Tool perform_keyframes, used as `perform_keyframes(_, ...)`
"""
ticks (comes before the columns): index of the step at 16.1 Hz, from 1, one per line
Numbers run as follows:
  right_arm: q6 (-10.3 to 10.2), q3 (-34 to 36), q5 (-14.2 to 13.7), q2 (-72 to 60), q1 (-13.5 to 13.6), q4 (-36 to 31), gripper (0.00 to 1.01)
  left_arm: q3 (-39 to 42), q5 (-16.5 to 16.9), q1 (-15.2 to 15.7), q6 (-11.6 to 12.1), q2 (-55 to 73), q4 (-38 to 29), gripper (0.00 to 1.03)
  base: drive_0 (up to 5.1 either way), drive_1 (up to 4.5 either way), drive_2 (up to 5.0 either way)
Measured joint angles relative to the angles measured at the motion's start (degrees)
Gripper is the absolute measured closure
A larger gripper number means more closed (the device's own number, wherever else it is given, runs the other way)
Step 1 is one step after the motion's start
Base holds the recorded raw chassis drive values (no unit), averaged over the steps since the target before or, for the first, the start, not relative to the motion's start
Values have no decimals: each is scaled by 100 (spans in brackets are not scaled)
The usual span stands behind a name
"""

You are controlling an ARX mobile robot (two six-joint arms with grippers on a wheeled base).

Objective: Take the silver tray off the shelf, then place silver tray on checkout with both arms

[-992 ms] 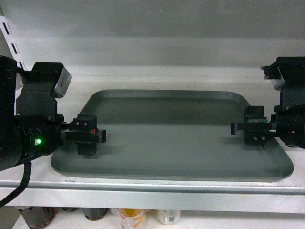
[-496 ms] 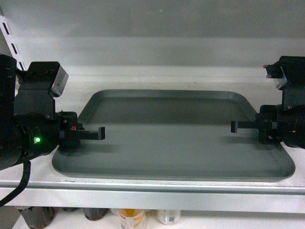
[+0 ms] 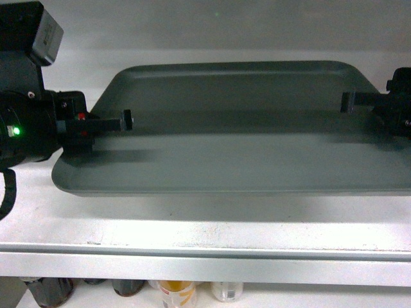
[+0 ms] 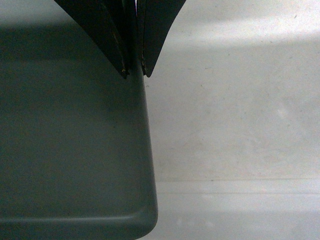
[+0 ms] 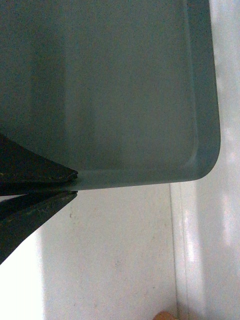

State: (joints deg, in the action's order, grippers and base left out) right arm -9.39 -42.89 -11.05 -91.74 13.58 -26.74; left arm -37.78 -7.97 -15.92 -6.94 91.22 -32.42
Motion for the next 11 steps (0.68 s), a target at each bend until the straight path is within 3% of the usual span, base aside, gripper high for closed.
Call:
perform_keyframes(5,-7,94,-17,168,37,162,99,42,-35,-17,101,-369,210,99,0,0,0)
perform_keyframes(7,-7,31,-28,245,101,1062,99,42,11,-17,2,-396,1012,100,0,0,0)
perform_keyframes(11,-22,20,-33,232,103,1082,99,42,24,-11,-15,-396,1016,100,0,0,0)
